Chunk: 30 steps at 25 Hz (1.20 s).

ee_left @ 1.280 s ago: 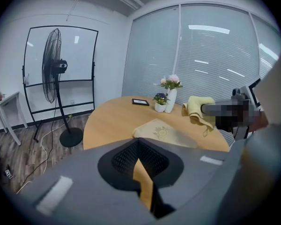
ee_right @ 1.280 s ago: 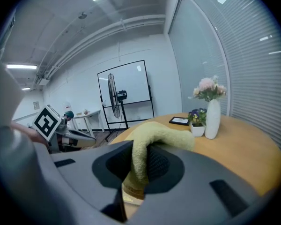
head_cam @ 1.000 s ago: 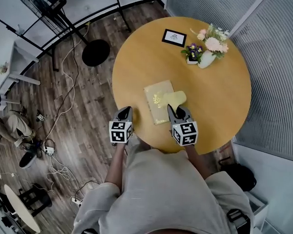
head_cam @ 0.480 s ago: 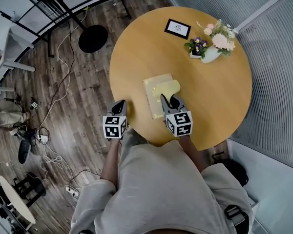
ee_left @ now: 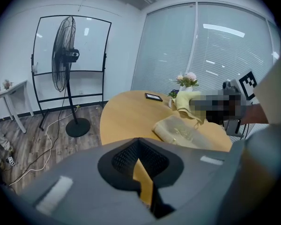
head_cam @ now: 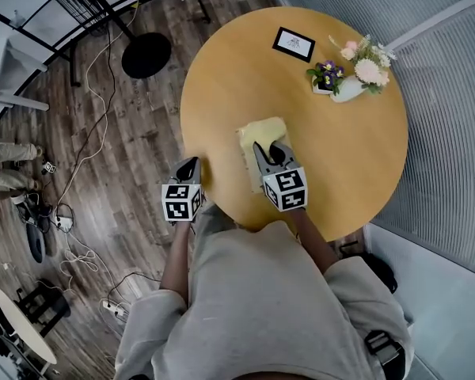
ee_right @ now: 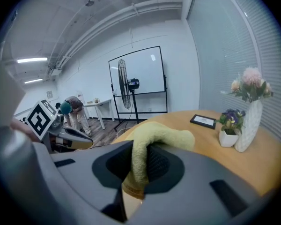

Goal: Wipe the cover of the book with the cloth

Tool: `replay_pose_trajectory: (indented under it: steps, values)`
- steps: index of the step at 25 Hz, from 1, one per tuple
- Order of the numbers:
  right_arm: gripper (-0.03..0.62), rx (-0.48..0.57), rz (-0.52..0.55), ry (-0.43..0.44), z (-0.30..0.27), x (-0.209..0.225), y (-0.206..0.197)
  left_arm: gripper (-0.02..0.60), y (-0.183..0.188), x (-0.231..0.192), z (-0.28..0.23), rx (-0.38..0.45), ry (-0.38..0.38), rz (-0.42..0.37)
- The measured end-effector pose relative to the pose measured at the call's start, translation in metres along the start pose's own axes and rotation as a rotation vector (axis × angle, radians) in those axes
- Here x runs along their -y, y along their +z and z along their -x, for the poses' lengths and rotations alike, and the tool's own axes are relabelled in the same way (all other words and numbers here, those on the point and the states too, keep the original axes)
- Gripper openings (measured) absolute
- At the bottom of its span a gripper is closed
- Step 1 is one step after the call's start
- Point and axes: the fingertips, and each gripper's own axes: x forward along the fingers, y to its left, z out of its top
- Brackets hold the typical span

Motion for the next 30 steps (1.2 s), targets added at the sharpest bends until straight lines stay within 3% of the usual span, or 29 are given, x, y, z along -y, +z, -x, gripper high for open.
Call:
replay_pose_trajectory:
  steps: [8,30]
  values:
    - [0.06,-0.058,0.041,0.032,-0.026,-0.001,-0.002,0.006,-0.005,-0.015,0.0,-0.007,0.011,0.033]
    - [0.06,-0.261,0.068,0.095,-0.074,0.002,-0.062,0.006,-0.017,-0.029,0.003,-0.02,0.044,0.071]
